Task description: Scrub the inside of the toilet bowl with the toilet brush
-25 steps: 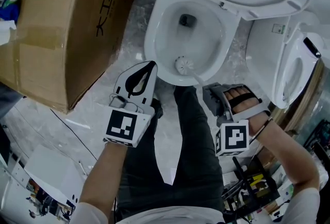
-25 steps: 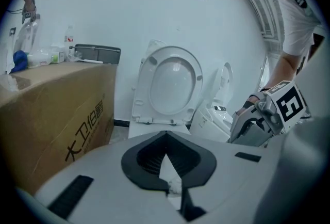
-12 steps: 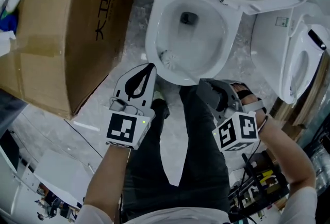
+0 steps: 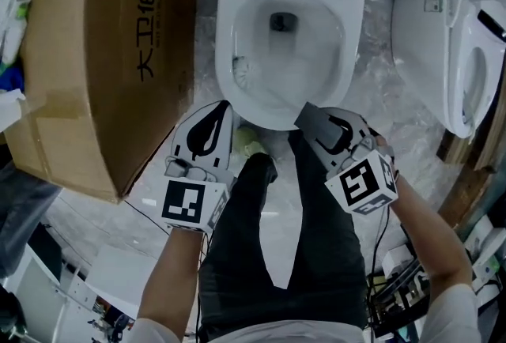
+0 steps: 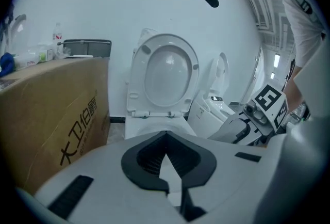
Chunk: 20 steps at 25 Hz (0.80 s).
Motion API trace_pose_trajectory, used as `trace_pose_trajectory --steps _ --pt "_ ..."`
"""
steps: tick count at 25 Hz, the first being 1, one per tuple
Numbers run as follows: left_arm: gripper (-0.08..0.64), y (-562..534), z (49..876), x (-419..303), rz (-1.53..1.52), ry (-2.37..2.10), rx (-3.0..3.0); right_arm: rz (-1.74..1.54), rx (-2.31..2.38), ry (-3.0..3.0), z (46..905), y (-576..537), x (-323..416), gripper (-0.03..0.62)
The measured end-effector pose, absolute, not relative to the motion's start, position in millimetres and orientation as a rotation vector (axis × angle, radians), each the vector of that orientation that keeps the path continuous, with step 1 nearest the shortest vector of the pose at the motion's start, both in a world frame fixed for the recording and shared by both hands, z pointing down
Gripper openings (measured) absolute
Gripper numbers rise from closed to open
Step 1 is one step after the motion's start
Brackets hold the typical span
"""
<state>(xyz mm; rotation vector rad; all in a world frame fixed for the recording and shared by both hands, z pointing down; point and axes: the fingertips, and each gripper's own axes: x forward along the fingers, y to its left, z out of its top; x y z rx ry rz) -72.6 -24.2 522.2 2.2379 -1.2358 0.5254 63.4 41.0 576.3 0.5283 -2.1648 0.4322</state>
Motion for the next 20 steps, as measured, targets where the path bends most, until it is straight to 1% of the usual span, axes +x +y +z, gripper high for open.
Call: trace_pose_trajectory --steps 12,20 --pt "0.009 -32 524 -45 0.525 -1.189 2.274 0.603 0.741 -2.185 586 16 62 0.157" --pt "0.008 -37 515 -53 0.495 -1.221 2.248 0.981 1.016 -2.131 594 -12 86 0.156"
